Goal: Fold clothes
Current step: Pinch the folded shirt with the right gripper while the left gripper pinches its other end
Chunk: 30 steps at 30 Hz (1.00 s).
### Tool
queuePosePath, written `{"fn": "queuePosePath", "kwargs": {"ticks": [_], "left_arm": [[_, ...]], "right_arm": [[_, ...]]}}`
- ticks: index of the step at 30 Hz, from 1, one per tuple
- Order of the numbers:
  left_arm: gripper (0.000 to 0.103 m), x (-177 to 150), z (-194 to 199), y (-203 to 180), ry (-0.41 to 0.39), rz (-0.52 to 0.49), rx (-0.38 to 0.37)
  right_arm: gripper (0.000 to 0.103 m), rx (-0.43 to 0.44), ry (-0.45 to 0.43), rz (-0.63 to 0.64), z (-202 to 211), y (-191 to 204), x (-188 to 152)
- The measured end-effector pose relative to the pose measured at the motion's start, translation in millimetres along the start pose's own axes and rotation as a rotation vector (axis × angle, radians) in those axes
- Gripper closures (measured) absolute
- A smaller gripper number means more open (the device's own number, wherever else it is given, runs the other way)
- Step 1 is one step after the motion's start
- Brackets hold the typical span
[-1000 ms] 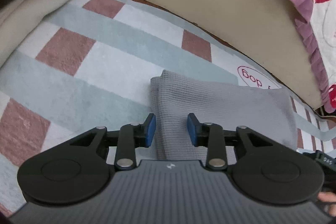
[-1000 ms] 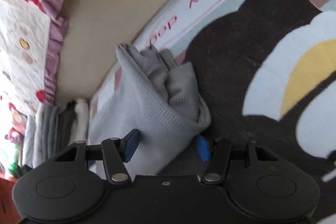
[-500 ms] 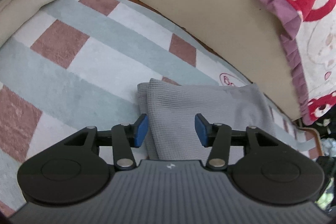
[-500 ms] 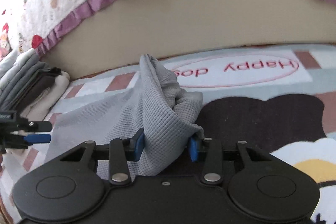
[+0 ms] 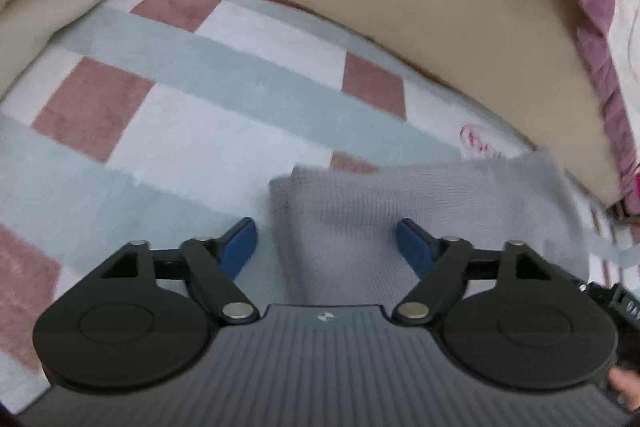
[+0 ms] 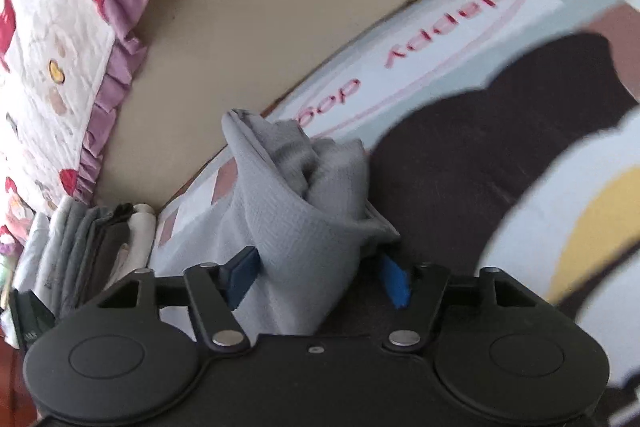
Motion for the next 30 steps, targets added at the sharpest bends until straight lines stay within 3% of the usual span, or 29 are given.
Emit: {"fn": "queuePosePath", "kwargs": {"ticks": [1, 2, 3, 4, 6, 9, 11, 15, 19, 21, 23, 24, 25, 28, 30], "left_arm": [[0.027, 3, -2, 0, -0.014, 0.008, -0.015], [0.047, 5, -4, -2, -0.036, -0.016, -0.008], [0.082, 4, -9, -9, -0.034, -0.073, 0.045], [0.086, 1, -4, -18, -0.059, -0.115, 0.075], [0.087, -5, 8, -37, -0.113, -0.198, 0.134], [0.088, -12, 28, -64, -0.198, -0.308, 0.184], [0.088, -11, 25, -68, -0.177, -0.315, 0.172], [0.081, -8, 5, -52, -0.1, -0.286, 0.226], [0.049, -7, -7, -37, -0.06, -0.203, 0.148], [0.039, -6, -13, -25, -0.058, -0.096, 0.08], [0.042, -6, -12, -21, -0.061, -0.071, 0.031], [0.075, -6, -10, -22, -0.054, -0.093, 0.037], [0.085, -6, -7, -24, -0.051, -0.103, 0.03], [0.091, -4, 18, -31, -0.102, -0.109, 0.076], [0.091, -3, 53, -43, -0.196, -0.164, 0.1]], "right_arm": [[0.025, 0.006, -0.01, 0.019, -5, 4, 2], [0.028, 0.01, -0.02, 0.04, -9, 7, 4], [0.034, 0.007, -0.028, 0.071, -13, 10, 5], [0.045, 0.004, -0.036, 0.101, -17, 13, 5], [0.053, 0.002, -0.06, 0.158, -14, 20, 8], [0.055, -0.057, -0.114, 0.356, 2, 43, 6], [0.055, -0.104, -0.123, 0.431, 1, 51, 3], [0.047, -0.119, -0.048, 0.292, -13, 27, 9], [0.037, -0.007, -0.016, 0.141, -11, 7, 5], [0.037, 0.046, -0.046, 0.089, -13, 4, 3], [0.036, 0.078, -0.047, 0.084, -19, 7, 4], [0.046, 0.066, -0.043, 0.112, -21, 11, 5], [0.052, 0.051, -0.044, 0.146, -20, 17, 6], [0.056, 0.012, -0.036, 0.256, -14, 42, 9], [0.057, -0.008, -0.019, 0.342, -7, 68, 10]]}}
Point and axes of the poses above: each gripper's, at about its wrist camera, not at the fingertips, and z roughly against the way its jaws point, y to its left, x to its top, the point moved 7 cm from there along -z, roughly the way its jaws point, and after that the axes turned 14 degrees about y, right-handed, at the moved point
